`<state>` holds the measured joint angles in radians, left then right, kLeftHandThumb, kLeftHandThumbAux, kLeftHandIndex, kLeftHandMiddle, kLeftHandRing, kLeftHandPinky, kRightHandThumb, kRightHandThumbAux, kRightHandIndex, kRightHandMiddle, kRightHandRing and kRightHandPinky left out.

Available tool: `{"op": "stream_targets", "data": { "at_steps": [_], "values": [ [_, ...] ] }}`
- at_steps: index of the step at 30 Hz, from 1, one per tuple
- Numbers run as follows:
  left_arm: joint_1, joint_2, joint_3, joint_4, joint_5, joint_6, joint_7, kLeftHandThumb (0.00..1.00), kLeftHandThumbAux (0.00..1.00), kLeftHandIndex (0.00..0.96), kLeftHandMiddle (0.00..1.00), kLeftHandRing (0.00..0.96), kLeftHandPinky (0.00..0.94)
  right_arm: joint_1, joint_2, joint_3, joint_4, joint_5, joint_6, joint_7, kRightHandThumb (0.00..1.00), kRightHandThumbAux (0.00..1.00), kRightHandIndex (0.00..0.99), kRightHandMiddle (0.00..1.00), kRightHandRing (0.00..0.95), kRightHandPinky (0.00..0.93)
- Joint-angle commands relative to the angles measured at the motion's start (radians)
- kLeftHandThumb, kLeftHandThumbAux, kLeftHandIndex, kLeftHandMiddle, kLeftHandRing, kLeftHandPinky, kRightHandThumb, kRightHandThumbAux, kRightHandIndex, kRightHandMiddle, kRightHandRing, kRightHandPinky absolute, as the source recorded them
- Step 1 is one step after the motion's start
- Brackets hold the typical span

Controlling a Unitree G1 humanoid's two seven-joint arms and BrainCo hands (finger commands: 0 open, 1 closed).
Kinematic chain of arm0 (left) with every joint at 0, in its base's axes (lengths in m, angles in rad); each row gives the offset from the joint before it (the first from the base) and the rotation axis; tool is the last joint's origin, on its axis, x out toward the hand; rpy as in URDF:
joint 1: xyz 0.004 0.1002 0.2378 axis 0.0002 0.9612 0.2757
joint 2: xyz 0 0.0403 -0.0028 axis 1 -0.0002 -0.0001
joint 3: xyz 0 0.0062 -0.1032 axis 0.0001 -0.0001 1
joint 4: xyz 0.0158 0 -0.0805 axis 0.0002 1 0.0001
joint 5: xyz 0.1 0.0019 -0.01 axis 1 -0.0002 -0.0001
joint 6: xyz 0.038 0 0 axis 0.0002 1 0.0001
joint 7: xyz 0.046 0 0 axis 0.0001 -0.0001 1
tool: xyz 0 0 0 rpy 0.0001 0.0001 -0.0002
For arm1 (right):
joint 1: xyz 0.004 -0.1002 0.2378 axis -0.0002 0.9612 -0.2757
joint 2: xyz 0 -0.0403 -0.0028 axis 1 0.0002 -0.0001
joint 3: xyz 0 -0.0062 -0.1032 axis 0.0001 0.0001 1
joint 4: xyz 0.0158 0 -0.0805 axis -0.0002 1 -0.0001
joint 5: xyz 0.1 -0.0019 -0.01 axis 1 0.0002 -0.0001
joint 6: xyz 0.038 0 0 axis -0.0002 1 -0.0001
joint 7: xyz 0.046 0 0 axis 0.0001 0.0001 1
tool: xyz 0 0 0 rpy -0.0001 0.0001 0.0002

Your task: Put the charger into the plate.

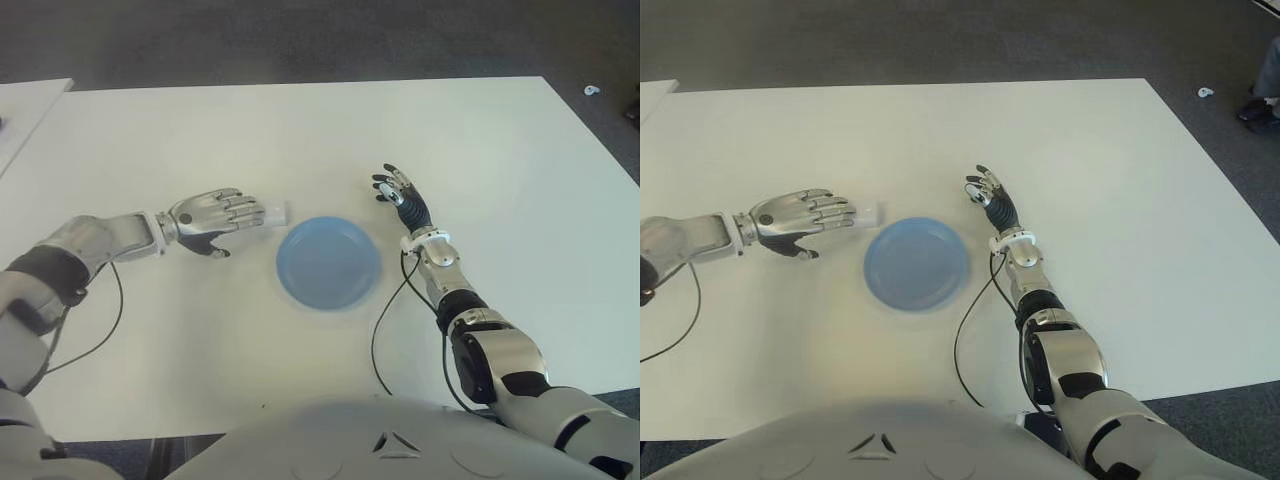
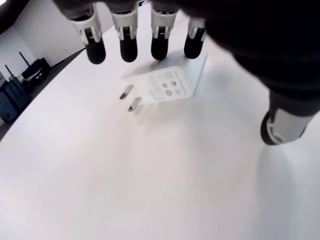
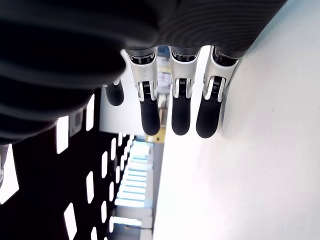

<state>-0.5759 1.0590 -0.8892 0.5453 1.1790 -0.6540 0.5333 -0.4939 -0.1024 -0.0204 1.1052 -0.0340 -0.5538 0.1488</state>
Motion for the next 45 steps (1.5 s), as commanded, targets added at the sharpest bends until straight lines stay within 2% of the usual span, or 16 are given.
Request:
{"op": "stream_targets", "data": {
  "at_steps": [1, 12, 24, 29, 38, 45],
  "values": [
    [0.103, 0.058, 0.058, -0.098, -0.036, -0.052, -0.075, 0.0, 0.512, 0.0, 0.0, 0.0, 0.0, 0.071, 0.005, 0.005, 0.069, -0.008, 0.097, 0.017, 0.0, 0.392, 0.028, 0.23, 0.213, 0.139],
    [0.18, 0.066, 0.199, -0.162, -0.167, -0.148, -0.259, 0.0, 0.473, 0.0, 0.016, 0.003, 0.029, 0.064, 0.004, 0.002, 0.078, -0.006, 0.098, 0.018, 0.0, 0.393, 0.027, 0.232, 0.218, 0.149],
    [0.252, 0.058, 0.325, -0.225, -0.221, -0.171, -0.384, 0.0, 0.448, 0.0, 0.04, 0.026, 0.044, 0.057, 0.001, -0.002, 0.091, -0.004, 0.095, 0.022, 0.0, 0.396, 0.025, 0.234, 0.222, 0.156],
    [0.258, 0.044, 0.353, -0.231, -0.223, -0.174, -0.424, 0.0, 0.442, 0.0, 0.044, 0.03, 0.047, 0.057, 0.0, -0.003, 0.095, -0.005, 0.091, 0.022, 0.0, 0.402, 0.026, 0.24, 0.228, 0.162],
    [0.288, 0.02, 0.399, -0.255, -0.232, -0.135, -0.507, 0.0, 0.438, 0.0, 0.04, 0.025, 0.04, 0.06, -0.003, -0.005, 0.095, -0.003, 0.084, 0.023, 0.0, 0.407, 0.027, 0.248, 0.236, 0.167],
    [0.301, -0.003, 0.445, -0.269, -0.242, -0.098, -0.526, 0.0, 0.434, 0.0, 0.031, 0.014, 0.03, 0.062, -0.006, -0.003, 0.094, -0.005, 0.079, 0.024, 0.0, 0.404, 0.026, 0.245, 0.234, 0.169]
  ]
}}
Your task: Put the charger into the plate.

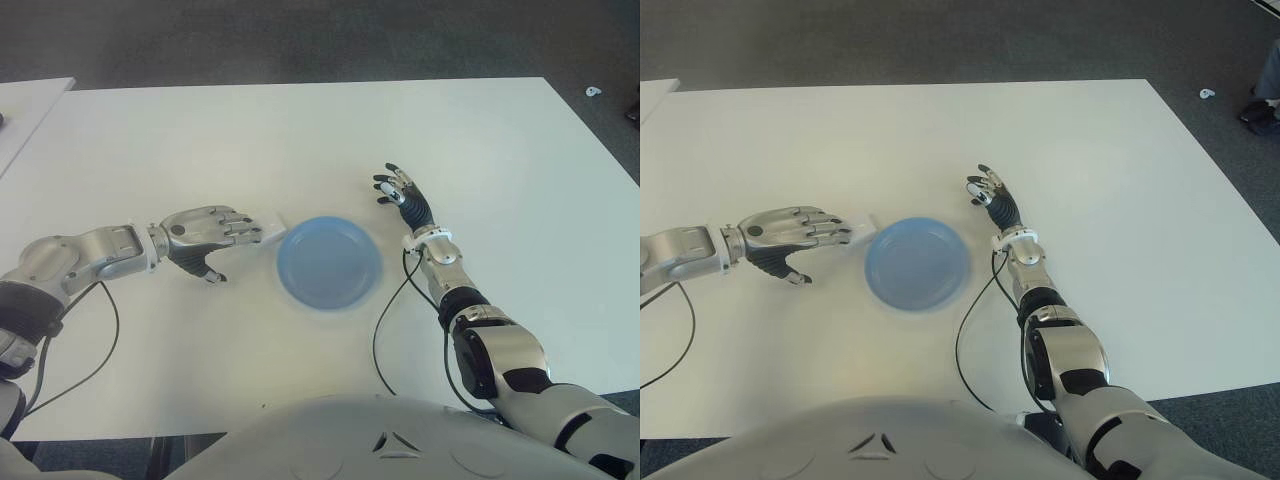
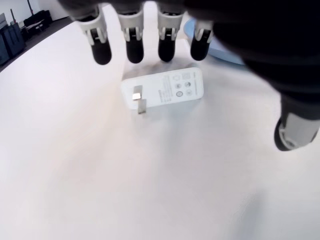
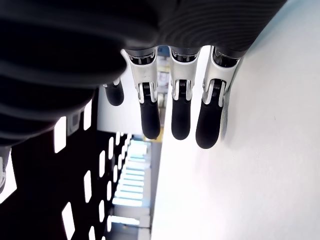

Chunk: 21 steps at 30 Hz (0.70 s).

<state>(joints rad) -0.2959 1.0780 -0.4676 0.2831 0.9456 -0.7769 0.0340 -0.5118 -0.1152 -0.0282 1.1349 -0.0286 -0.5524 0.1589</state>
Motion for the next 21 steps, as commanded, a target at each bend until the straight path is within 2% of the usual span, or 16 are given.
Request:
{"op": "stream_targets", "data": {
  "at_steps": [1, 15, 21],
  "values": [
    [0.021, -0.024, 0.029, -0.008, -0.01, 0.028, -0.028, 0.0, 0.432, 0.0, 0.03, 0.013, 0.029, 0.08, 0.007, 0.005, 0.065, -0.01, 0.078, 0.014, 0.0, 0.404, 0.027, 0.245, 0.234, 0.171],
    [0.058, -0.059, 0.095, -0.023, -0.078, 0.082, -0.075, 0.0, 0.397, 0.011, 0.06, 0.035, 0.039, 0.079, 0.003, 0.006, 0.067, -0.012, 0.074, 0.018, 0.0, 0.396, 0.027, 0.246, 0.234, 0.165],
    [0.104, -0.098, 0.159, -0.106, -0.074, 0.17, -0.038, 0.0, 0.397, 0.008, 0.065, 0.041, 0.03, 0.08, 0.002, 0.008, 0.066, -0.014, 0.072, 0.016, 0.0, 0.392, 0.026, 0.247, 0.234, 0.165]
  ]
}}
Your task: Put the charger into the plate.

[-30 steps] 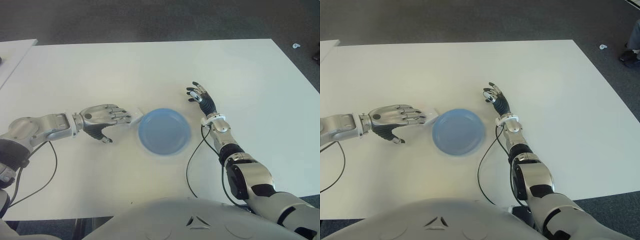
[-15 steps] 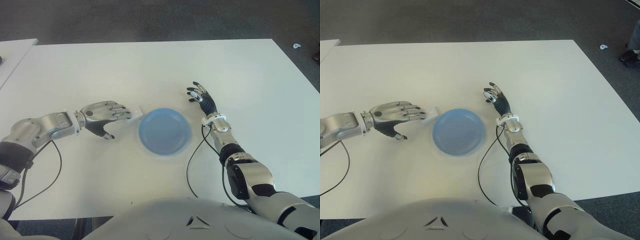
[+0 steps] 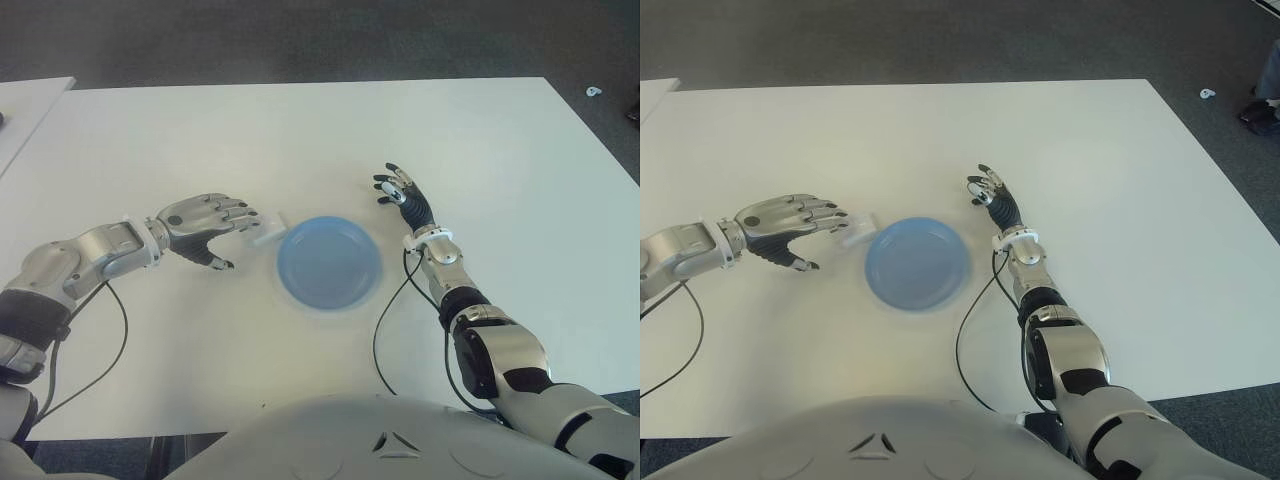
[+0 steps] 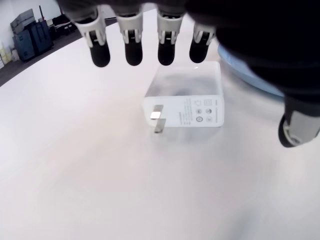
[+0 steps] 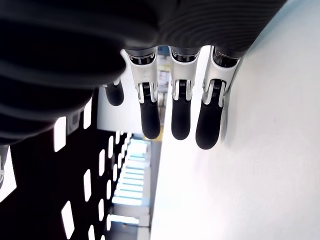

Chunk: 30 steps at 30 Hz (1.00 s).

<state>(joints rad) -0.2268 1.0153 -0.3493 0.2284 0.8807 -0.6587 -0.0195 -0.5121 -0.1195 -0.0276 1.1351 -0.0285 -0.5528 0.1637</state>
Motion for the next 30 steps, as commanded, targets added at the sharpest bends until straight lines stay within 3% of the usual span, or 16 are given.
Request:
{"op": "stream_targets", "data": {
  "at_steps": [1, 7, 12, 20, 30],
  "values": [
    [0.044, -0.048, 0.057, -0.059, 0.004, 0.073, 0.051, 0.0, 0.397, 0.006, 0.066, 0.042, 0.028, 0.081, 0.006, 0.007, 0.065, -0.014, 0.072, 0.012, 0.0, 0.392, 0.026, 0.247, 0.234, 0.164],
    [0.098, -0.117, 0.123, -0.1, 0.04, 0.201, 0.159, 0.019, 0.385, 0.0, 0.051, 0.026, 0.011, 0.08, 0.005, 0.008, 0.064, -0.014, 0.073, 0.014, 0.0, 0.392, 0.027, 0.25, 0.239, 0.174],
    [0.134, -0.184, 0.163, -0.114, 0.035, 0.291, 0.236, 0.1, 0.36, 0.0, 0.035, 0.006, 0.001, 0.08, 0.006, 0.008, 0.065, -0.014, 0.073, 0.017, 0.0, 0.392, 0.028, 0.255, 0.244, 0.172],
    [0.157, -0.249, 0.183, -0.122, 0.031, 0.371, 0.295, 0.18, 0.341, 0.0, 0.026, 0.0, 0.0, 0.079, 0.008, 0.008, 0.066, -0.012, 0.073, 0.02, 0.0, 0.402, 0.026, 0.257, 0.24, 0.159],
    [0.169, -0.316, 0.188, -0.156, 0.026, 0.443, 0.326, 0.198, 0.334, 0.0, 0.011, 0.0, 0.0, 0.078, 0.012, 0.009, 0.067, -0.013, 0.072, 0.019, 0.0, 0.404, 0.026, 0.256, 0.239, 0.165]
  ]
}}
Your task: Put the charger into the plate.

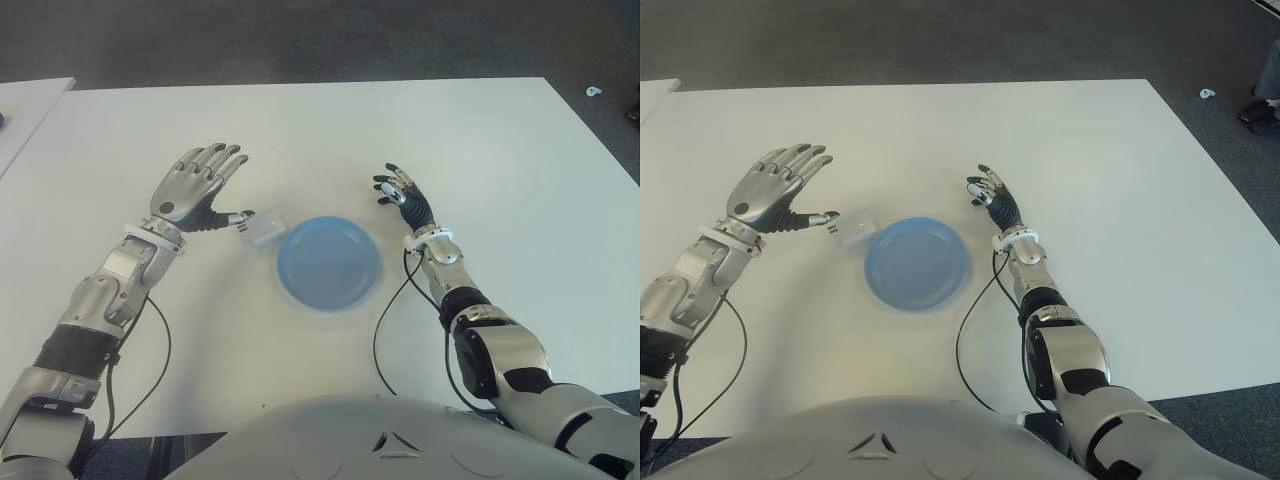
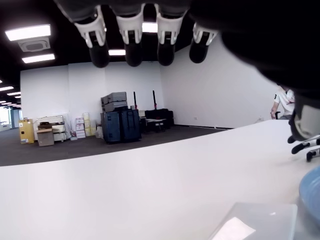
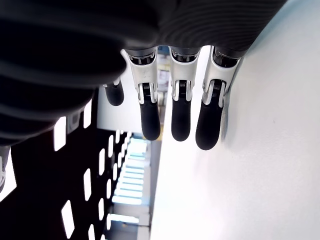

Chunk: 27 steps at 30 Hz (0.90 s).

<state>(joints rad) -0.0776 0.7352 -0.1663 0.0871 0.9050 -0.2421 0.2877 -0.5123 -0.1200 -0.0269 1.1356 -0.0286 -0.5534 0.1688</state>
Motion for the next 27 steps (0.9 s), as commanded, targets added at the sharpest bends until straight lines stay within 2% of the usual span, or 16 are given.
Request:
{"op": "stream_targets", "data": {
  "at_steps": [1, 8, 12, 19, 27],
  "values": [
    [0.022, -0.047, 0.005, -0.019, -0.004, 0.033, 0.021, 0.209, 0.329, 0.0, 0.007, 0.0, 0.0, 0.077, 0.012, 0.008, 0.067, -0.014, 0.072, 0.014, 0.0, 0.403, 0.027, 0.256, 0.239, 0.166],
    [0.045, -0.163, -0.028, 0.008, 0.007, 0.112, 0.063, 0.27, 0.287, 0.0, 0.0, 0.0, 0.002, 0.077, 0.013, 0.01, 0.068, -0.016, 0.07, 0.012, 0.0, 0.402, 0.027, 0.257, 0.24, 0.16],
    [0.059, -0.204, -0.035, 0.042, 0.004, 0.145, 0.088, 0.291, 0.261, 0.0, 0.0, 0.0, 0.003, 0.077, 0.013, 0.011, 0.066, -0.016, 0.07, 0.013, 0.0, 0.404, 0.026, 0.258, 0.239, 0.156],
    [0.084, -0.242, -0.037, 0.017, 0.001, 0.219, 0.054, 0.329, 0.212, 0.0, 0.0, 0.0, 0.0, 0.077, 0.015, 0.012, 0.064, -0.016, 0.069, 0.014, 0.0, 0.407, 0.025, 0.259, 0.237, 0.15],
    [0.092, -0.234, -0.055, -0.001, 0.004, 0.26, -0.005, 0.33, 0.174, 0.0, 0.0, 0.0, 0.0, 0.077, 0.017, 0.014, 0.062, -0.018, 0.069, 0.008, 0.0, 0.407, 0.024, 0.257, 0.234, 0.148]
  ]
}}
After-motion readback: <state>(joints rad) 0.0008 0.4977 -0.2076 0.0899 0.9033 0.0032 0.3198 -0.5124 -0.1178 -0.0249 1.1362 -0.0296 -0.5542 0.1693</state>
